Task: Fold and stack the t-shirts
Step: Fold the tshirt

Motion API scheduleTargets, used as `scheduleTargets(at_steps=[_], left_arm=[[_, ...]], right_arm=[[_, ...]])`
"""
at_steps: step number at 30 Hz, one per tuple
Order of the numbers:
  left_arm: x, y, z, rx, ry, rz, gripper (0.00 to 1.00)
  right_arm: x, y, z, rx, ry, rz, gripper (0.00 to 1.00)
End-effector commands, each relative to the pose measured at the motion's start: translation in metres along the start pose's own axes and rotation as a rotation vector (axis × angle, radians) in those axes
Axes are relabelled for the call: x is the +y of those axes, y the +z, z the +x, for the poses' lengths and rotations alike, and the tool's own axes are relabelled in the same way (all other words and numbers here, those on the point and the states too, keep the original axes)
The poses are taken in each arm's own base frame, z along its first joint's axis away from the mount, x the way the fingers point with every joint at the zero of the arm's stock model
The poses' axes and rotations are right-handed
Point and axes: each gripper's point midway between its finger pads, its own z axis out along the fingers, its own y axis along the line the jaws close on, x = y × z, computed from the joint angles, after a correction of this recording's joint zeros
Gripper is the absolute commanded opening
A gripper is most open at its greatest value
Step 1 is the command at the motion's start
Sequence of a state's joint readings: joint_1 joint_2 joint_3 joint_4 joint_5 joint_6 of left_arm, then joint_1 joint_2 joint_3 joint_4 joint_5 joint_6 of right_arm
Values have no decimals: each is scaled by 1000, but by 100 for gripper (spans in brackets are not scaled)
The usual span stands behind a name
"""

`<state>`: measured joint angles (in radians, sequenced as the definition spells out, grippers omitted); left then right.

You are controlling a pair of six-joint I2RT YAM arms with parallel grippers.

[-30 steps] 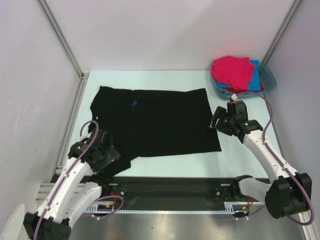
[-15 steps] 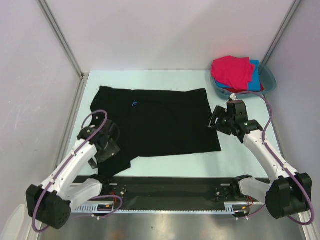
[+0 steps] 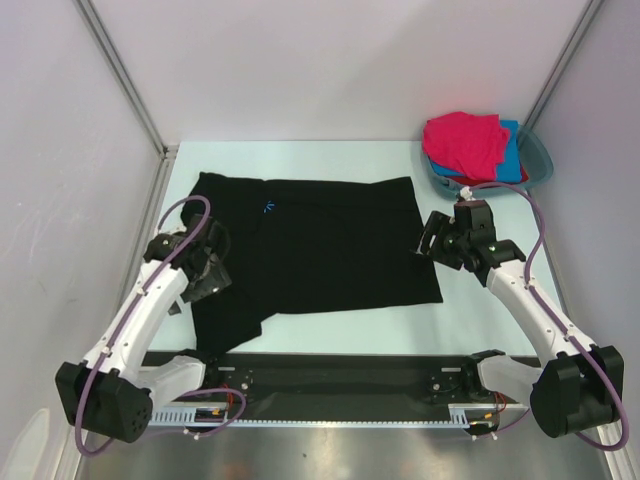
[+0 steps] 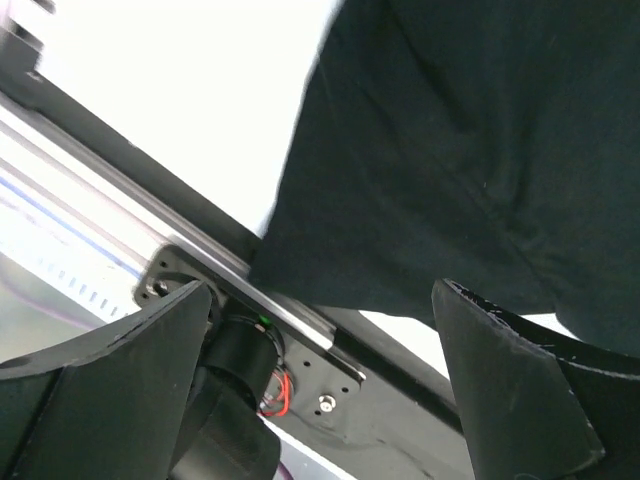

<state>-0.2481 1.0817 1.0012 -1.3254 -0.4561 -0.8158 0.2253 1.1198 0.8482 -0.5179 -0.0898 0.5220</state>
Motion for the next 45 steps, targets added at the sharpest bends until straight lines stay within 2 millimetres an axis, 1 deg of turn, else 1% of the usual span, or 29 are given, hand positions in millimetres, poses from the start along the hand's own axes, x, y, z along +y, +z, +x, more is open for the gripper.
scheduleTargets(at_steps=[1, 2, 3, 5, 6, 7, 8, 9, 11, 12, 14, 15, 19, 20, 26, 28, 33, 35, 36, 37, 39, 41, 44, 45], left_arm=[[-11, 12, 22, 101, 35, 70, 100], [-17, 19, 32, 139, 28, 91, 99], [-28, 24, 30, 128, 9, 125, 99], [-38, 31, 36, 161, -24, 147, 98], [-47, 32, 31, 142, -35, 175, 97], [-47, 36, 30, 133, -50, 165, 98], [-39, 45, 30, 113, -89, 107, 97], [-40, 48, 28, 97, -104, 106, 97], [-37, 56, 33, 97, -152, 77, 98], [-39, 59, 32, 84, -173, 81, 99], [-37, 68, 43, 113, -222, 65, 98], [-42, 71, 40, 101, -242, 80, 98], [-35, 82, 47, 95, -292, 32, 98], [-32, 85, 52, 98, -306, 19, 99], [-18, 91, 62, 72, -376, 1, 100], [-20, 90, 63, 75, -401, 17, 100], [-20, 99, 81, 120, -456, 39, 99], [-24, 105, 89, 132, -483, 69, 96], [-29, 106, 94, 157, -492, 96, 88], [-31, 107, 96, 160, -496, 112, 86], [-32, 105, 93, 148, -509, 133, 86], [-29, 105, 94, 148, -508, 122, 84], [-29, 104, 93, 140, -508, 127, 72], [-30, 103, 92, 136, -506, 138, 55]], right_arm=[[9, -3, -9, -36, -25, -41, 69], [9, -4, -9, -39, -25, -40, 69], [7, -3, -8, -36, -28, -36, 69], [8, -4, -8, -35, -29, -37, 69], [8, -4, -8, -32, -30, -36, 69], [8, -5, -8, -34, -28, -37, 69], [8, -5, -9, -35, -32, -39, 69], [8, -5, -9, -33, -31, -38, 69], [8, -6, -10, -36, -33, -34, 69], [8, -6, -10, -34, -33, -34, 69], [9, -5, -11, -37, -34, -41, 69], [9, -5, -10, -35, -33, -39, 69], [7, -5, -9, -29, -42, -30, 69], [7, -5, -10, -30, -43, -29, 69], [6, -5, -10, -29, -49, -24, 69], [6, -5, -10, -30, -48, -25, 69], [4, -5, -9, -28, -47, -15, 69], [3, -4, -9, -28, -44, -12, 69], [2, -4, -9, -30, -43, -12, 69], [3, -4, -8, -26, -43, -15, 69], [3, -4, -8, -24, -45, -15, 69], [4, -4, -8, -25, -46, -17, 69], [3, -4, -10, -30, -42, -16, 69], [3, -4, -9, -26, -43, -16, 69]])
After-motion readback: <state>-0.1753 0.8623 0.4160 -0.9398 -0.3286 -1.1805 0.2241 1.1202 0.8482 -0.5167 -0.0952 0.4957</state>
